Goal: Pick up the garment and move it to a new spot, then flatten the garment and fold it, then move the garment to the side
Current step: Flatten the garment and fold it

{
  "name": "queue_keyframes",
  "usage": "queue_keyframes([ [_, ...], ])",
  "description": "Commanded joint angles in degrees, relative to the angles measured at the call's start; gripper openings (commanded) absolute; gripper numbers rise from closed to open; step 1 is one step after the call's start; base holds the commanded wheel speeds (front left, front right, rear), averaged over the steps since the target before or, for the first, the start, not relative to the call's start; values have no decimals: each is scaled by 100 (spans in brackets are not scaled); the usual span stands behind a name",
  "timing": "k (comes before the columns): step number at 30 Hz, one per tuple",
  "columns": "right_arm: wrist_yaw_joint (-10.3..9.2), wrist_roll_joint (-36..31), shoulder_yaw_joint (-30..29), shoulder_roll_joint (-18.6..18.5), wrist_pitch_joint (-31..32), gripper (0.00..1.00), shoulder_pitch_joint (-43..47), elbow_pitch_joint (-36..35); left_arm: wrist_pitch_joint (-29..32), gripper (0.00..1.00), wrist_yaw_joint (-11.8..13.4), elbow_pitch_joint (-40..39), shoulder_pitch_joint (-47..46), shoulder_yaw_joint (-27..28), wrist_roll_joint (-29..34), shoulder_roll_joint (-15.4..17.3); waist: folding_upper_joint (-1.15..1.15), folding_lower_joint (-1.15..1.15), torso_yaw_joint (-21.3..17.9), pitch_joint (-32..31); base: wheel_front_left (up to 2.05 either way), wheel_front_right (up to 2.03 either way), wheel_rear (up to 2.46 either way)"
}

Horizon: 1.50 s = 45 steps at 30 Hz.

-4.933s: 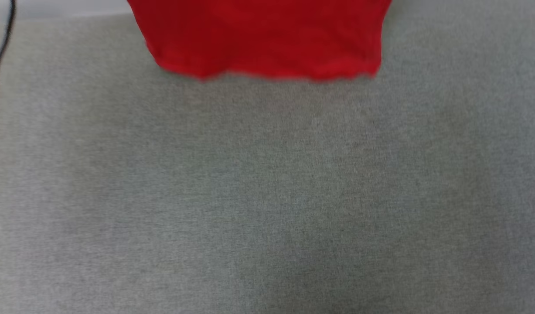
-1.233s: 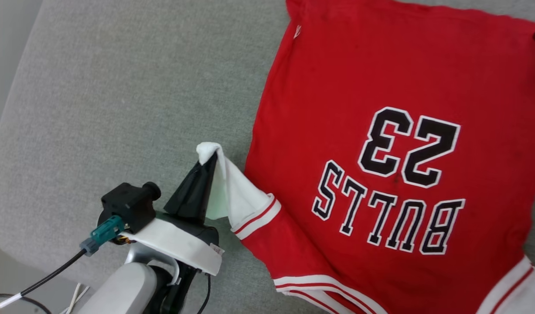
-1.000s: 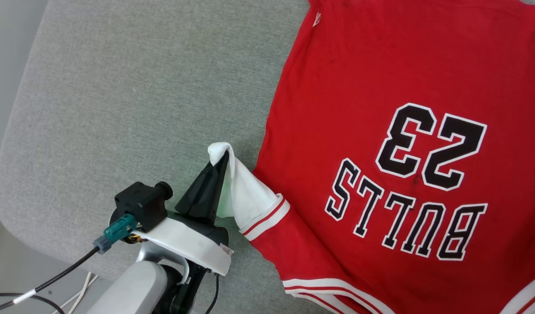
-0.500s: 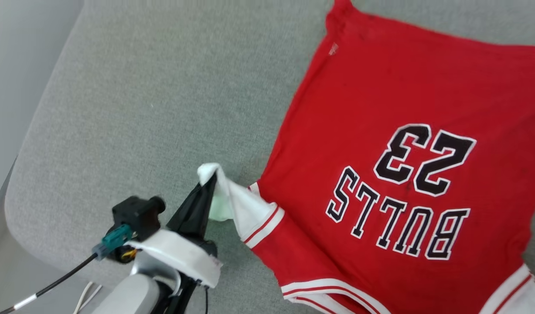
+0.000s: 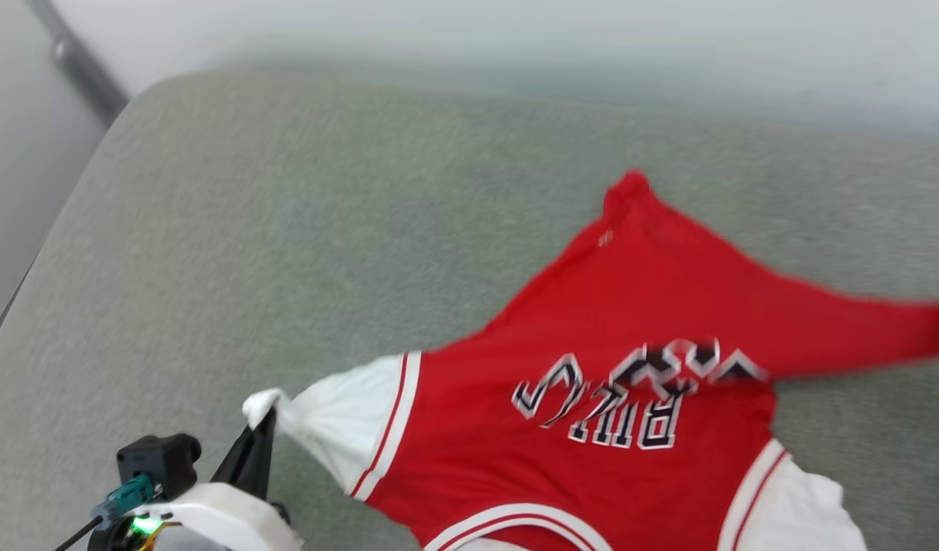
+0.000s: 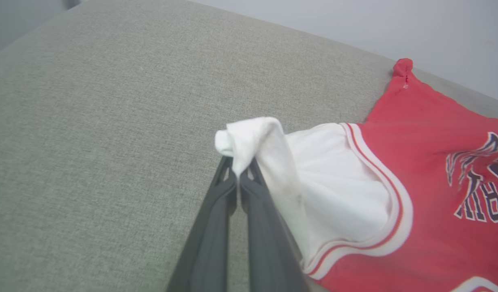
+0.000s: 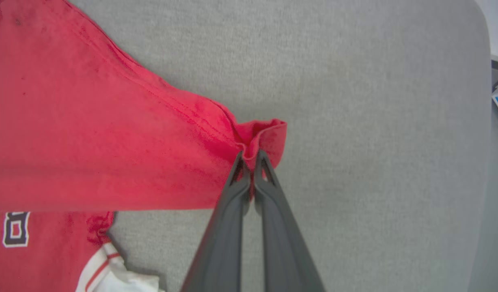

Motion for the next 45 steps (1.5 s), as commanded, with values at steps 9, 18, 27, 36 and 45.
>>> queue_keyframes([
  [9,-6,423,-335,669,221,0,2816,-1067,228,0,301,-306,659,184,-273,266,0,1,-1033,-848,0,0,0],
  [18,-5,418,-663,1550,-331,100,4012,-1386,324,0,485,-508,859,188,-255,365,0,1,-1256,-918,0,0,0],
  [27,-5,229,-782,1482,-2899,100,3191,-1425,345,0,480,-647,651,140,-162,406,0,1,-1186,-709,0,0,0],
  [36,-5,707,-133,1026,-3556,100,1991,-1049,253,0,394,-1142,70,105,171,479,0,1,-872,66,0,0,0],
  [45,-5,973,600,565,-996,100,889,-1227,163,0,235,-1330,-460,-26,384,357,0,1,-422,766,0,0,0],
])
